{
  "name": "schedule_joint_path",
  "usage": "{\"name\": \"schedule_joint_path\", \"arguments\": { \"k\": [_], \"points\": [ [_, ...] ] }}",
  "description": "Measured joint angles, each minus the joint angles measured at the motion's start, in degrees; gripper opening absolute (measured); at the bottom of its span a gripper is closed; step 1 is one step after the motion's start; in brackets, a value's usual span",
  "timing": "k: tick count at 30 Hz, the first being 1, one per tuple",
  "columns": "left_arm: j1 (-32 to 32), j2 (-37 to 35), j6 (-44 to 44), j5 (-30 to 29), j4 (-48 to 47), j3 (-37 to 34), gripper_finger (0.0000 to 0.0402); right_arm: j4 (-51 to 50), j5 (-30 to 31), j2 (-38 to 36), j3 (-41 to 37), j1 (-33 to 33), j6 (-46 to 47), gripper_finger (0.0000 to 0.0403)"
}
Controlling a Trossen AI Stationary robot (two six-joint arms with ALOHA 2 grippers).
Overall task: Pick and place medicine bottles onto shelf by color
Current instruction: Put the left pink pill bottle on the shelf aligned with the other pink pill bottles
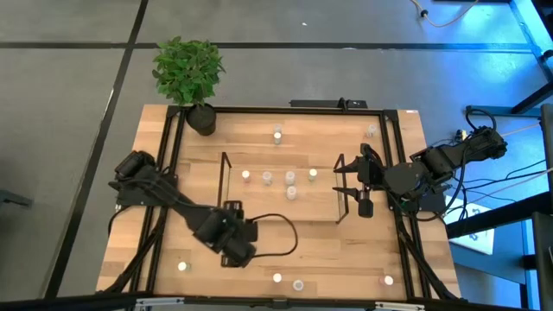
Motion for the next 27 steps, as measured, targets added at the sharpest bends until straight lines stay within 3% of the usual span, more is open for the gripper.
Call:
{"name": "schedule_joint_path", "arguments": {
  "k": [9, 15, 21, 23, 27],
  "points": [
    [-6.25, -0.53, -9.32, -1.51, -2.87, 0.0, 0.0312, 0.02, -0.01, 0.0, 0.0, -0.01, -0.03, 0.0225],
    [-9.0, -0.53, -13.68, -4.6, -4.64, 0.0, 0.0312, 0.02, 0.02, 0.0, 0.0, 0.0, -9.09, 0.0225],
    [-10.26, -0.53, -16.41, -5.95, -5.91, 0.0, 0.0312, 2.33, -0.21, 0.0, 0.0, -0.02, -7.23, 0.0225],
    [-10.58, -0.53, -16.47, -6.0, -5.88, 0.0, 0.0312, 3.56, -4.01, -0.02, 0.02, -0.02, -8.28, 0.0225],
    [-10.71, -0.53, -16.54, -7.02, -5.88, 0.0, 0.0312, 4.57, -17.38, 1.08, 0.02, 1.18, -14.47, 0.0225]
  ]
}}
